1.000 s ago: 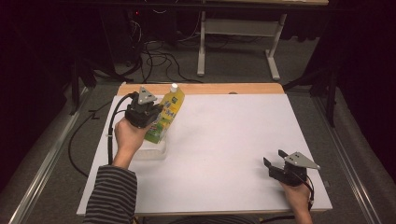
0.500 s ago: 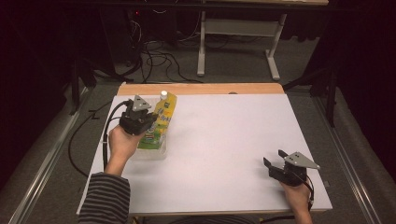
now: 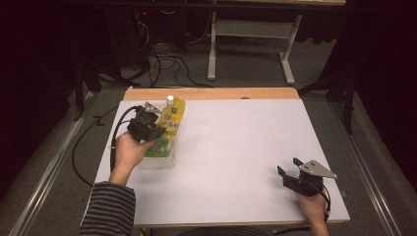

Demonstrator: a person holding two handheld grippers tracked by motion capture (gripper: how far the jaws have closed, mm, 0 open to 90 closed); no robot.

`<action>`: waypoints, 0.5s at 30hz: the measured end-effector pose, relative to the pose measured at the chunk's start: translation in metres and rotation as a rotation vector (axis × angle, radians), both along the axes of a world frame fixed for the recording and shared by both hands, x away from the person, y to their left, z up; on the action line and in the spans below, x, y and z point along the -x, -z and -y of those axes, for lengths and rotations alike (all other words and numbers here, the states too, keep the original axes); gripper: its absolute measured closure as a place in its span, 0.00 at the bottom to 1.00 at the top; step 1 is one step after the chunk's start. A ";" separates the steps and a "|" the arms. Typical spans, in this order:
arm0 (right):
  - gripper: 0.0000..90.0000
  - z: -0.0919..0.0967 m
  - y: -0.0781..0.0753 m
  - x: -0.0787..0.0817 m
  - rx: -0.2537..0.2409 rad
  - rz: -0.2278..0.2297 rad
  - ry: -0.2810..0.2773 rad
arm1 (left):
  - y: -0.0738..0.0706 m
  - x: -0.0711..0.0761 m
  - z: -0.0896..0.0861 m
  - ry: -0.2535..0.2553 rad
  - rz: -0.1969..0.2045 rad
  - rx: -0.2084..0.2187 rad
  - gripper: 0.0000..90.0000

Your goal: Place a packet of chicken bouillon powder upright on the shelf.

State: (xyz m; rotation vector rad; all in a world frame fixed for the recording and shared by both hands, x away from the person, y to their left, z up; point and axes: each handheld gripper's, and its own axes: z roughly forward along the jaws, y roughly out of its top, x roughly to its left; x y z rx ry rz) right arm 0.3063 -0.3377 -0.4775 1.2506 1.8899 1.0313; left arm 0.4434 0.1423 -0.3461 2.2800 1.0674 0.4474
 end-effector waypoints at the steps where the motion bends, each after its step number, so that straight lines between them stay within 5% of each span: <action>1: 0.36 0.000 0.000 0.001 0.000 0.009 0.005 | 0.001 -0.002 0.000 -0.009 -0.029 -0.006 0.88; 6: 0.36 0.000 0.000 0.001 0.006 0.011 0.008 | -0.001 -0.005 -0.002 -0.030 -0.080 -0.016 0.92; 9: 0.36 0.000 0.000 0.002 0.003 0.014 0.010 | -0.001 -0.004 -0.001 -0.034 -0.078 -0.032 0.94; 15: 0.37 0.000 0.000 0.003 0.001 0.024 0.017 | 0.003 0.008 -0.001 -0.005 0.035 -0.038 0.97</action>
